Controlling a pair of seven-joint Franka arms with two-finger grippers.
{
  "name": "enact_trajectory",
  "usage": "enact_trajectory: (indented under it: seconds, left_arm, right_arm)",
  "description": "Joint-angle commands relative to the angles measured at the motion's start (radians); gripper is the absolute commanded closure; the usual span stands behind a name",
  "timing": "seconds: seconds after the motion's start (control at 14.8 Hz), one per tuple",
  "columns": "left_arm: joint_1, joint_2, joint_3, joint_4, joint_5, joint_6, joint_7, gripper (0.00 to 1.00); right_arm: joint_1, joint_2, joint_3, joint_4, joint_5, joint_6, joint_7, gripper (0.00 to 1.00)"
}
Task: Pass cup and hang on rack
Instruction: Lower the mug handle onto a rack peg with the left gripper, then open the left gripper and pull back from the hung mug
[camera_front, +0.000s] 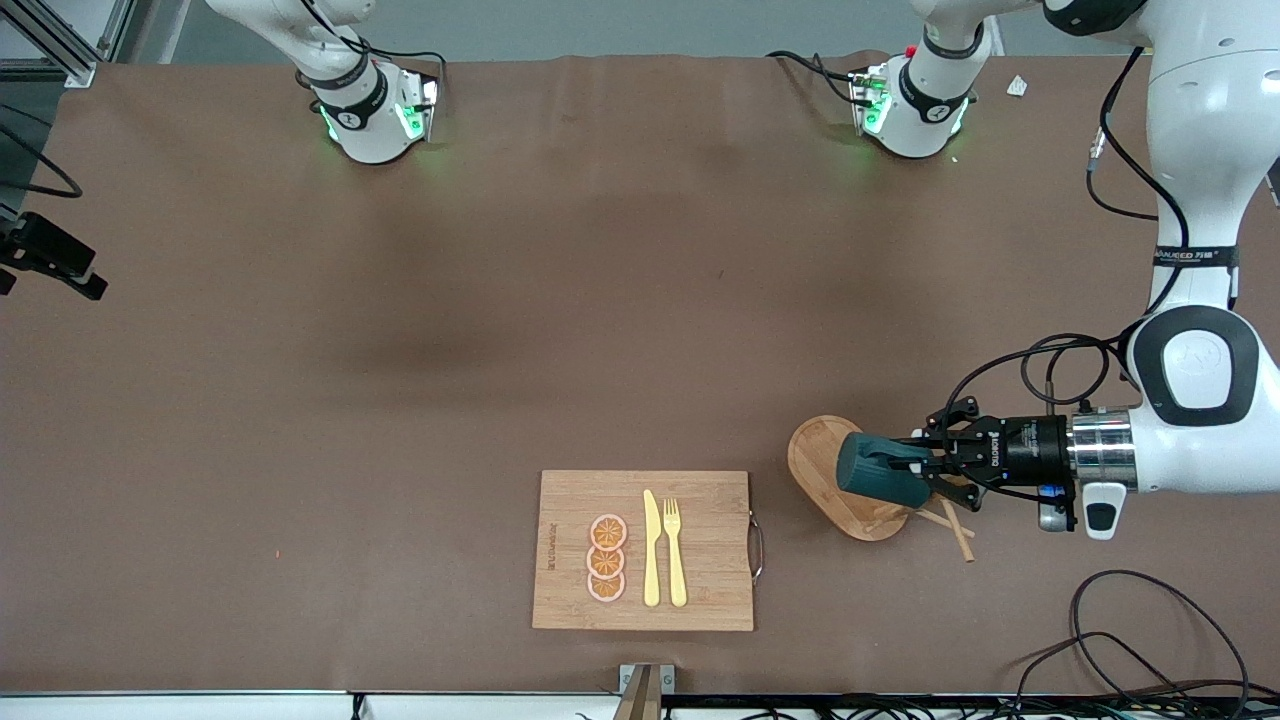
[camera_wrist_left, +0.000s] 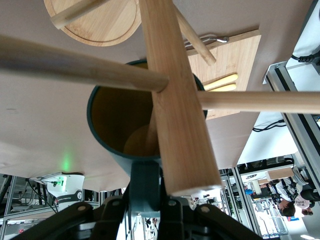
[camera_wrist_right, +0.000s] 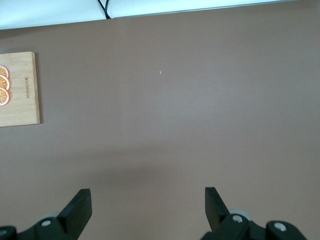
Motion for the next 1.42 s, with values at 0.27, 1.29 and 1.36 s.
enact_trajectory:
  seconds: [0.27,1.29,1.36]
  left_arm:
    - [0.012,0.006,-0.005,0.006,-0.026,-0.012,0.017,0.94]
    - [0.006,0.011,0.001,0.012,-0.024,0.008,0.020,0.15]
    - [0.005,0.003,0.001,0.015,-0.021,0.008,0.020,0.00]
  right_arm:
    - [-0.028,0.007,0.012,0.034,0.016,-0.004,0.002,0.00]
    - [-0.031,0.012,0.012,0.036,0.018,-0.003,0.008,0.00]
    - [-0.031,0.012,0.013,0.036,0.018,-0.003,0.008,0.00]
